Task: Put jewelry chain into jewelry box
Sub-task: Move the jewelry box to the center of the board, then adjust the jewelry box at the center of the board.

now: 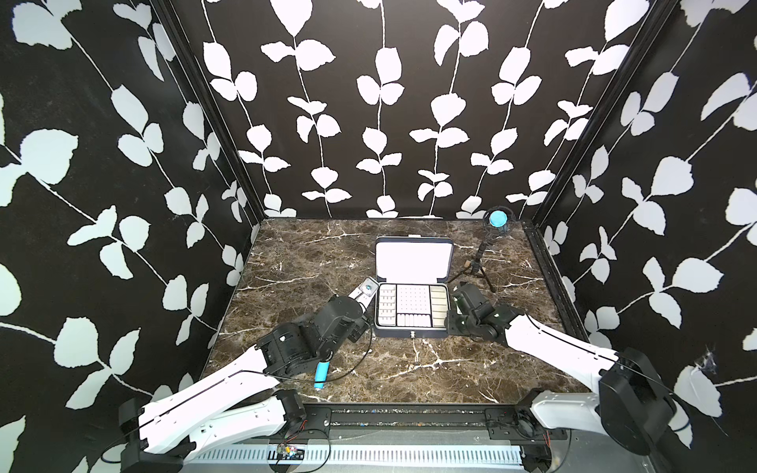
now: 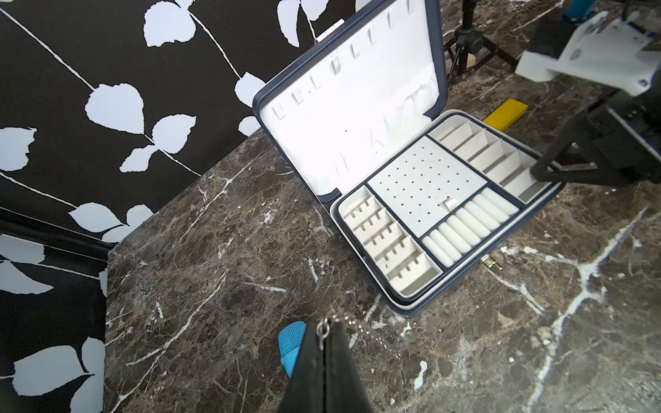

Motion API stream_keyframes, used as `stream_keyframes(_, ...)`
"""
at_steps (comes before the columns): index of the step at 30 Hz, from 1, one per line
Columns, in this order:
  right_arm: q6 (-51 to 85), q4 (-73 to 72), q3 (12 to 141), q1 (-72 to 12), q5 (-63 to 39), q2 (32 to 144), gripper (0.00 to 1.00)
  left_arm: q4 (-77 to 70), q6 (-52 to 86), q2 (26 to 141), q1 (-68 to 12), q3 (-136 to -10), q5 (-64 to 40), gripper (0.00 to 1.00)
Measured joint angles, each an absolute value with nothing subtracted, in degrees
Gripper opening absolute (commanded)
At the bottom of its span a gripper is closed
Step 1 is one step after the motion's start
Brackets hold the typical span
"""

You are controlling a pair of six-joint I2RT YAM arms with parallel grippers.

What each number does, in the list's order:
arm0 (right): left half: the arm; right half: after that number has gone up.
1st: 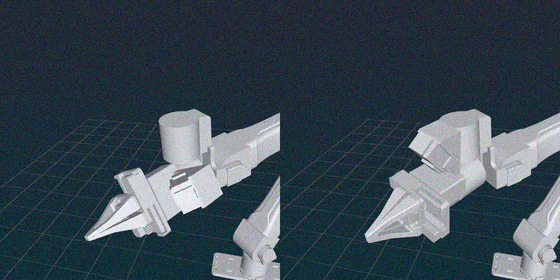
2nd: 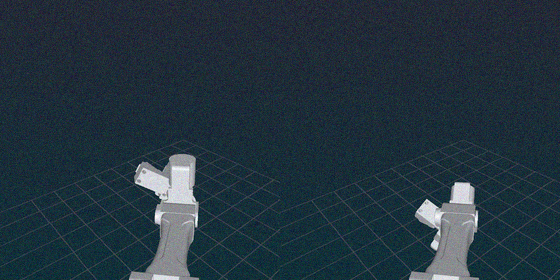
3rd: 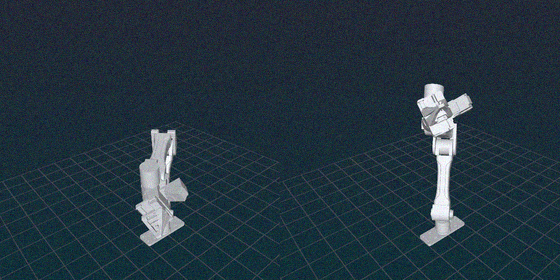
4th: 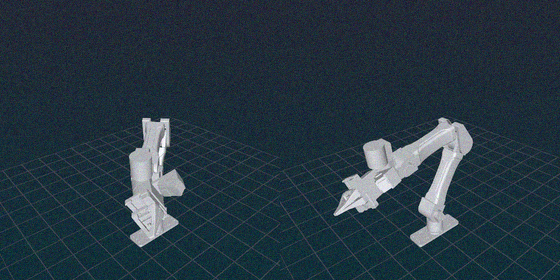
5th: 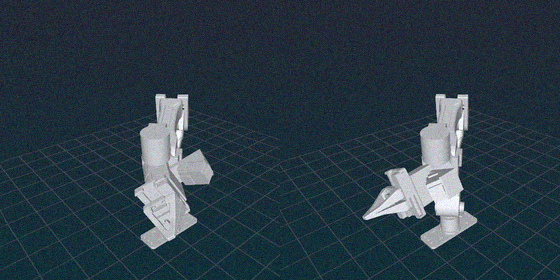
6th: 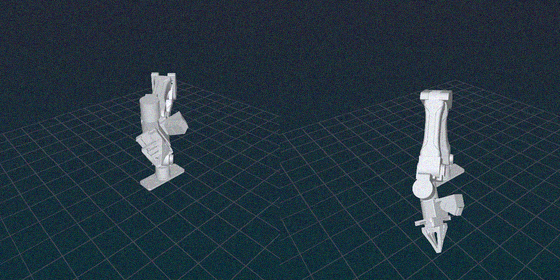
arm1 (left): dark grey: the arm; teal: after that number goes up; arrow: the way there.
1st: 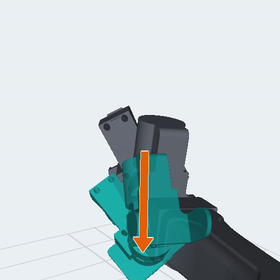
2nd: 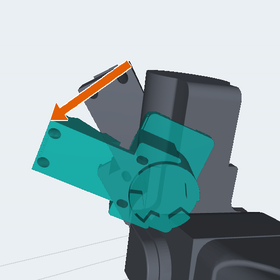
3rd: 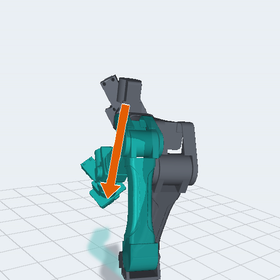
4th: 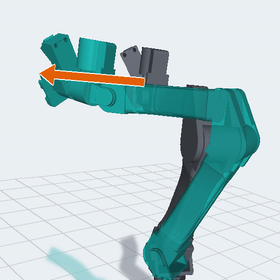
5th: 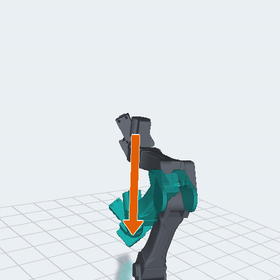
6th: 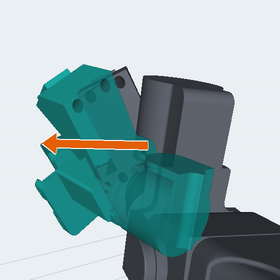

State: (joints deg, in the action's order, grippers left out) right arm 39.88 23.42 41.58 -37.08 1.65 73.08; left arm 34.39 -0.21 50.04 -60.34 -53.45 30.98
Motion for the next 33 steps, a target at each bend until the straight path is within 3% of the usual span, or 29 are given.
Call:
stream_keyframes(3,39.9,25.1,41.6,-37.1,1.7,72.2,0.59,34.4,-0.2,50.0,-60.3,-53.5,31.1,0.00)
stream_keyframes(6,39.0,27.8,42.5,-37.1,1.9,71.2,0.72,34.4,-0.2,50.1,-60.3,-53.5,31.2,0.00)
stream_keyframes(13,39.1,32.2,50.4,-36.7,2.0,66.0,0.80,34.3,-0.5,50.7,-60.3,-53.5,32.3,0.00)
stream_keyframes(18,42.3,30.7,57.6,-33.5,2.5,65.4,0.76,34.1,-0.6,54.4,-56.9,-54.0,30.3,0.00)
stream_keyframes(23,40.9,29.5,61.0,-29.0,1.1,72.6,0.68,33.6,1.0,57.5,-50.1,-55.3,26.6,0.00)
stream_keyframes(29,37.1,28.8,59.1,-27.9,-0.4,79.9,0.64,32.9,1.7,58.9,-49.6,-55.4,24.4,0.00)
stream_keyframes(33,35.3,27.1,57.4,-27.4,-0.6,82.1,0.54,32.8,1.9,59.0,-49.6,-55.4,23.7,0.00)
